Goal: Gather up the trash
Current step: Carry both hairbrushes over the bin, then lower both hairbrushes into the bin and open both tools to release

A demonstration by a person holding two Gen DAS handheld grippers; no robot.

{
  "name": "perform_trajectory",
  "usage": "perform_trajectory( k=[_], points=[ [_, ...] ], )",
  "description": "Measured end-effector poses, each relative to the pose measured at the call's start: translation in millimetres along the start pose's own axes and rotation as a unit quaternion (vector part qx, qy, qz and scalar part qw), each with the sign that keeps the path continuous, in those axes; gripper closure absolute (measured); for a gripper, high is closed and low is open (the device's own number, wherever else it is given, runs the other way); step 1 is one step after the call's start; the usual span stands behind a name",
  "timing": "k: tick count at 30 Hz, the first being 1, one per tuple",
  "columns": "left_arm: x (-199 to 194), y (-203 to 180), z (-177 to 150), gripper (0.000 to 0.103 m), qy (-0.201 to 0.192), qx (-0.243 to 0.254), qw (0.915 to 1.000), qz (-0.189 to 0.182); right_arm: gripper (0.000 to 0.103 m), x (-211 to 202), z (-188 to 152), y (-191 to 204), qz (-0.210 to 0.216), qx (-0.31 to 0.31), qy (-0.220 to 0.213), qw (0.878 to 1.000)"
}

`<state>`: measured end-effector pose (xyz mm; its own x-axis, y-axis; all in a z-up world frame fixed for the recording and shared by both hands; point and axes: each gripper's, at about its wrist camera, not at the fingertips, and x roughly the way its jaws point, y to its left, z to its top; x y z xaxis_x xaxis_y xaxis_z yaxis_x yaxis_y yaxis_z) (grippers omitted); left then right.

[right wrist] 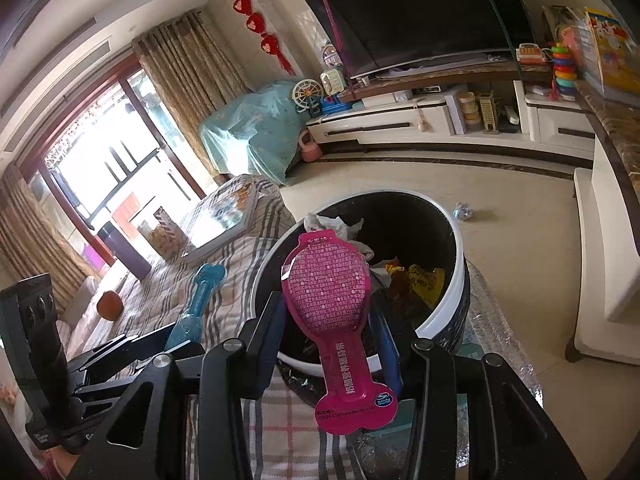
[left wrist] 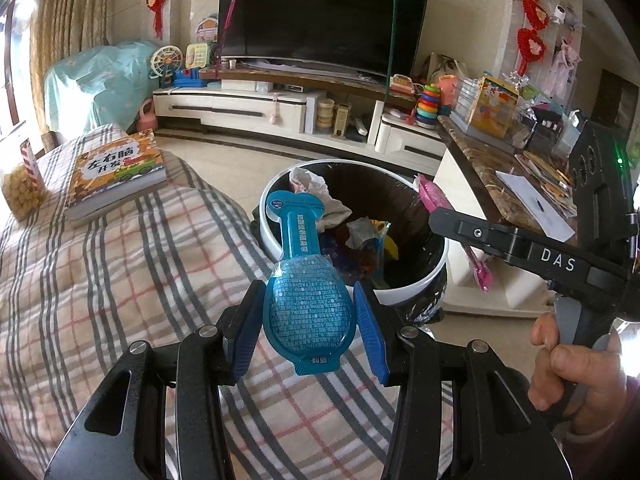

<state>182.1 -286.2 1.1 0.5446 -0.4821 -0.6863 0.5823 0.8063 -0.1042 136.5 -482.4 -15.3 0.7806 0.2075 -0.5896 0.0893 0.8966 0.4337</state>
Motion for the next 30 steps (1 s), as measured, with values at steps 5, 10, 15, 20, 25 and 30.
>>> perform_trajectory(
  k=[5,10,15,20,25,30],
  points=[
    [3.1,-1.1,3.8,0.059,-0.001,0.002,1.0,-0.001,0.059,2.9,3.5,-2.4,-0.001,0.003,0.0,1.0],
    [6.2,-3.1,8.5,0.059,-0.001,0.005,1.0,-0.002,0.06,5.3,6.3,-4.2,0.0,0.005,0.001,1.0],
    [9.0,-6.8,14.8,0.059,-0.004,0.011,0.9999,-0.002,0.059,6.8,8.3,-4.3,-0.001,0.002,0.001,1.0],
    [11.6,-10.5,18.7,0.059,-0.005,0.016,0.9999,-0.003,0.059,8.1,10.7,-5.3,-0.002,0.003,0.0,1.0],
    [13.3,-13.5,21.1,0.059,-0.005,0.021,0.9998,-0.003,0.059,10.5,15.1,-7.5,-0.001,0.005,-0.001,1.0],
    [15.6,-16.3,23.8,0.059,-0.005,0.025,0.9997,-0.001,0.059,12.5,18.8,-8.7,-0.002,0.004,0.0,1.0]
  ],
)
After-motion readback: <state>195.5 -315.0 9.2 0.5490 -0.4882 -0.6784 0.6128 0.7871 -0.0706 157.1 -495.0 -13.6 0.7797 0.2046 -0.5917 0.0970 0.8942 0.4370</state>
